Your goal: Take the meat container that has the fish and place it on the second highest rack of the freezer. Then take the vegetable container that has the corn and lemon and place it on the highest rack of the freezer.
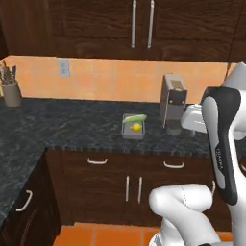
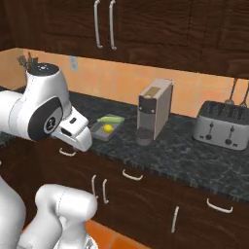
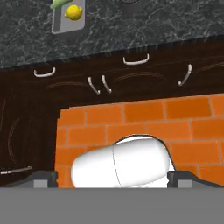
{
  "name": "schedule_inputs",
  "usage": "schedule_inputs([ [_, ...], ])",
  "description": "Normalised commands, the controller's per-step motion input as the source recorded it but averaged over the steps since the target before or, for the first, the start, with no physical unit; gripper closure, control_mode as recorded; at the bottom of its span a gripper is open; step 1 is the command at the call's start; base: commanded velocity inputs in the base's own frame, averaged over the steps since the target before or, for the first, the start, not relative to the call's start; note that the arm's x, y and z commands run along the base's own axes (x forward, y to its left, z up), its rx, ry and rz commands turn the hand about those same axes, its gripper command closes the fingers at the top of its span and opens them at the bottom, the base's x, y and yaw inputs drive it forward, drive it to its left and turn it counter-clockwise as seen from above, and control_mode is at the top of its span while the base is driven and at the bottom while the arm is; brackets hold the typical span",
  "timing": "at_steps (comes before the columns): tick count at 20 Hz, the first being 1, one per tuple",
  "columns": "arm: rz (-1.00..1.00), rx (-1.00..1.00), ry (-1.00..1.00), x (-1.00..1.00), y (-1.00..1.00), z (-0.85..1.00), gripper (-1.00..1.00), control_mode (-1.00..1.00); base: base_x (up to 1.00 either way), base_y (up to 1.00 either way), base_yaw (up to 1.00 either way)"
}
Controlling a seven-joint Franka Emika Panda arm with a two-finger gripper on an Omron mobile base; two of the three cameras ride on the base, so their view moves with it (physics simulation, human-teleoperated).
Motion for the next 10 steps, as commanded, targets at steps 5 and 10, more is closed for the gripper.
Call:
schedule_inputs([
  [5,0.0,0.0,0.0,0.0,0.0,0.0,-1.0,1.0,0.61,0.62,-0.53],
  [10,0.0,0.0,0.0,0.0,0.0,0.0,-1.0,1.0,0.88,0.64,-0.39],
])
